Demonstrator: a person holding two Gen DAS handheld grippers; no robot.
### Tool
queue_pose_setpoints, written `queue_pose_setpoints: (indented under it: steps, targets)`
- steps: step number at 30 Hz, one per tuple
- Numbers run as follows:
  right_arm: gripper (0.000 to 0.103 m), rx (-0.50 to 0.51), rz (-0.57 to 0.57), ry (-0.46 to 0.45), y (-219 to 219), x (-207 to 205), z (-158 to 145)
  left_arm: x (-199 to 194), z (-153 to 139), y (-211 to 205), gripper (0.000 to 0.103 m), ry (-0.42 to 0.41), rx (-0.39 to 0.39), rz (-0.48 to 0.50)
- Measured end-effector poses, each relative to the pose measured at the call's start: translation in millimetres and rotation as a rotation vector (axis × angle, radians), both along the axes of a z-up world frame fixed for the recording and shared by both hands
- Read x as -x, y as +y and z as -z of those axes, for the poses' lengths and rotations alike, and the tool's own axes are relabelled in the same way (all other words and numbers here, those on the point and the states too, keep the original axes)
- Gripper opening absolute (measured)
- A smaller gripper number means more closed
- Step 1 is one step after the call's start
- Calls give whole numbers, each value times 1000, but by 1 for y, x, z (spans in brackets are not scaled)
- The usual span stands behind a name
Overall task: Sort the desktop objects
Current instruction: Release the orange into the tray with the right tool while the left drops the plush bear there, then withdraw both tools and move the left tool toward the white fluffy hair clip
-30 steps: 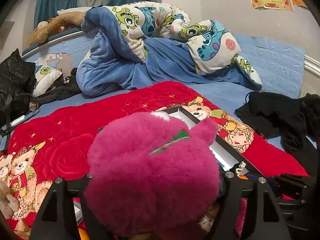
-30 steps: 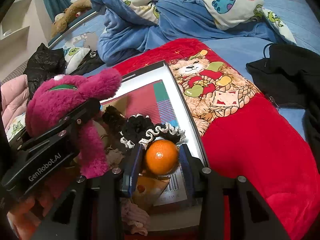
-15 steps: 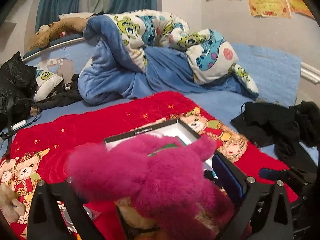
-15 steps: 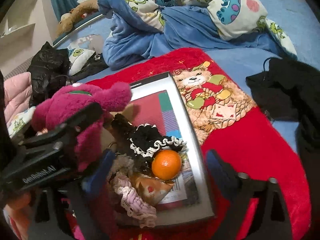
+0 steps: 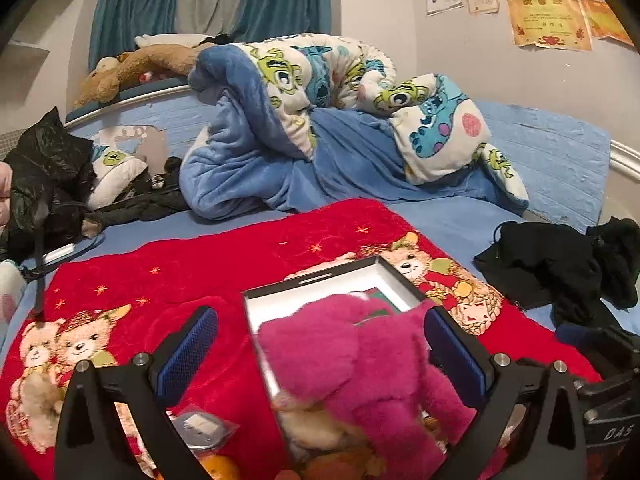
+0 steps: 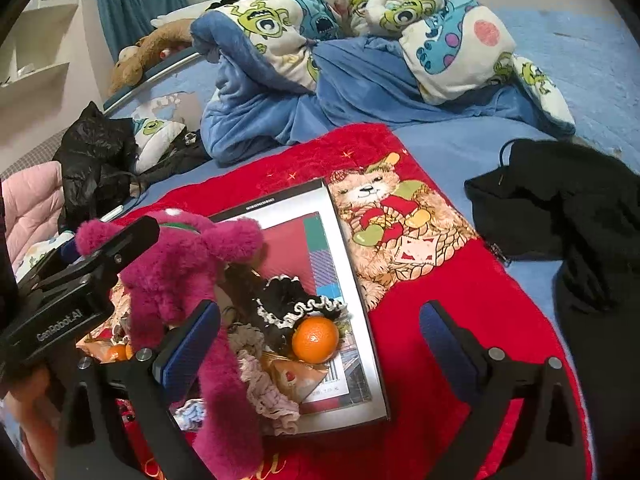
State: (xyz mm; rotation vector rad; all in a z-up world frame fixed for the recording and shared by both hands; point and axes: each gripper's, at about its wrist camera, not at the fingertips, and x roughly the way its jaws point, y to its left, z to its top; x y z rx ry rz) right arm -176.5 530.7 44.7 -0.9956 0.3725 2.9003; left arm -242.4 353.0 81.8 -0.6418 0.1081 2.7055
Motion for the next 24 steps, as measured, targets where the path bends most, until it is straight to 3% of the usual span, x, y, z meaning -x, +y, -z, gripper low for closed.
queue_pose_setpoints:
  steps: [7,11,16,19,24]
  targets:
    - [103,29,-11,74,-27,-8,-33,-17,-42,-63,103,22,-18,-82]
    - [103,16,-77,115,-68,-8,-56,-39,-78,-137,103,34,-58,-191]
    - [103,8,-166,177,-130,-13,-87,-86,-109,-222,103,104,-12,-321]
    - [103,-6,-218,223,-164,-21,-104,-119,-114,-267,103,127,-8,-370]
    - [103,26,-244,273,-203,-32,-123,-153,-100,-326,103,74,-58,-430]
